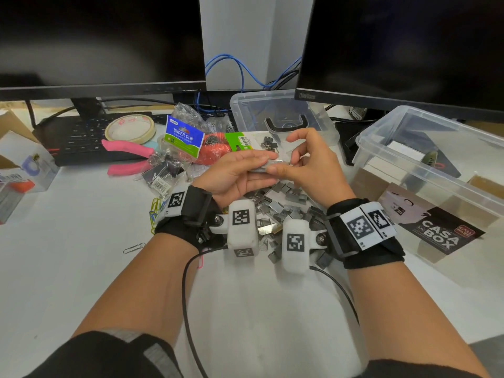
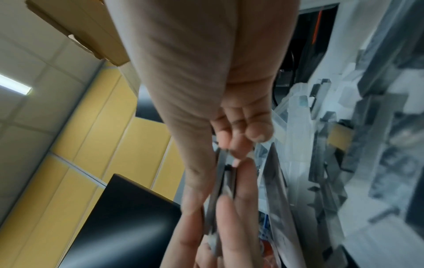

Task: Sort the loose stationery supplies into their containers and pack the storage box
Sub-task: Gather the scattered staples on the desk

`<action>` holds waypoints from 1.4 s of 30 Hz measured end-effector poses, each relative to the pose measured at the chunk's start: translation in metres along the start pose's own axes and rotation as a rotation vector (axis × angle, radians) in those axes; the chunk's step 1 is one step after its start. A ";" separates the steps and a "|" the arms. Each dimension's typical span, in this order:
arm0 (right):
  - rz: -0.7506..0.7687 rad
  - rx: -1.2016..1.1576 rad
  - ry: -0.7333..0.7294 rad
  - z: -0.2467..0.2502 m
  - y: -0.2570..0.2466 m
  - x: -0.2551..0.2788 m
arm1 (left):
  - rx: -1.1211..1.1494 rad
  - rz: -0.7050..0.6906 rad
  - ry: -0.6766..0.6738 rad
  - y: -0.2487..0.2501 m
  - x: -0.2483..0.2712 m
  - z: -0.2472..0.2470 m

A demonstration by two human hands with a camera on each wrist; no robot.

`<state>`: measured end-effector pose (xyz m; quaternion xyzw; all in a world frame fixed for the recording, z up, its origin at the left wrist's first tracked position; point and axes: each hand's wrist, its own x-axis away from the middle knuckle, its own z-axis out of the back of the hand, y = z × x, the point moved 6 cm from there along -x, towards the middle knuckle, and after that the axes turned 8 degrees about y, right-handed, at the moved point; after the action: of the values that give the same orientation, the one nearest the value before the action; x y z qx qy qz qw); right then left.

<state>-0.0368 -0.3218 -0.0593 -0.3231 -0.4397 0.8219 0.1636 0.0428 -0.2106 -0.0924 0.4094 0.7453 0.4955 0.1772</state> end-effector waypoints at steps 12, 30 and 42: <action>-0.384 0.255 -0.101 0.039 0.008 0.023 | 0.126 -0.008 0.016 -0.001 -0.002 -0.002; -0.310 1.054 -0.315 0.021 0.019 0.023 | 0.140 -0.054 0.022 -0.004 0.009 0.001; 0.022 0.611 -0.032 0.025 -0.035 0.023 | 0.061 -0.089 0.052 -0.004 0.014 -0.001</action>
<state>-0.0711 -0.3045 -0.0295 -0.2506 -0.1713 0.9229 0.2371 0.0319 -0.2008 -0.0932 0.3678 0.7819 0.4748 0.1671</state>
